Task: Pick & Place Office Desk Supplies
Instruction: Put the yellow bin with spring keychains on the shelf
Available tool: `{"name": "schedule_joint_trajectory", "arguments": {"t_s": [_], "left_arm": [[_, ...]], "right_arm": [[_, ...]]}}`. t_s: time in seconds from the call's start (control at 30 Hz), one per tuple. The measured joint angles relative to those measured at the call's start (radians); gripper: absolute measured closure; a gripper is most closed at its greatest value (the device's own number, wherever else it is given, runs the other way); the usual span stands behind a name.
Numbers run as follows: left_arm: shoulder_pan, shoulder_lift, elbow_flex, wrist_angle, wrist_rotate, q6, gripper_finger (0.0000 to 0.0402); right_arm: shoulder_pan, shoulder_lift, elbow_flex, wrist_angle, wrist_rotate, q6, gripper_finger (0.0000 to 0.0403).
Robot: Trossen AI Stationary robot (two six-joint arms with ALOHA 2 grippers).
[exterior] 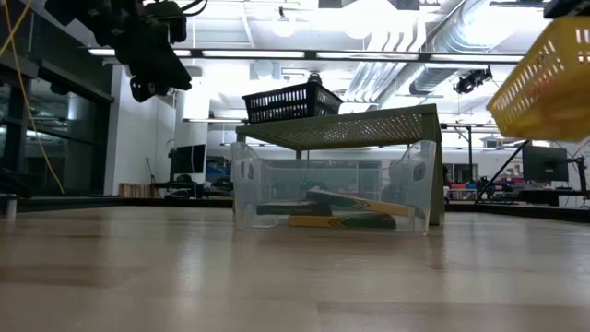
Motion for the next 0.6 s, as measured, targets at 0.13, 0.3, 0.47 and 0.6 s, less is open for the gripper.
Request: {"name": "schedule_joint_trajectory", "arguments": {"t_s": [0.13, 0.3, 0.47, 0.6], "left_arm": [[0.0, 0.0, 0.0, 0.0, 0.0, 0.0, 0.035], [0.0, 0.0, 0.0, 0.0, 0.0, 0.0, 0.035], [0.0, 0.0, 0.0, 0.0, 0.0, 0.0, 0.035], [0.0, 0.0, 0.0, 0.001, 0.0, 0.0, 0.035]], "right_arm": [[-0.019, 0.002, 0.057, -0.097, 0.032, -0.016, 0.0399], [-0.06, 0.002, 0.095, -0.107, 0.081, -0.164, 0.0399], [-0.133, 0.002, 0.129, -0.108, 0.148, -0.255, 0.0399], [-0.221, 0.002, 0.157, -0.108, 0.206, -0.363, 0.0399]]}}
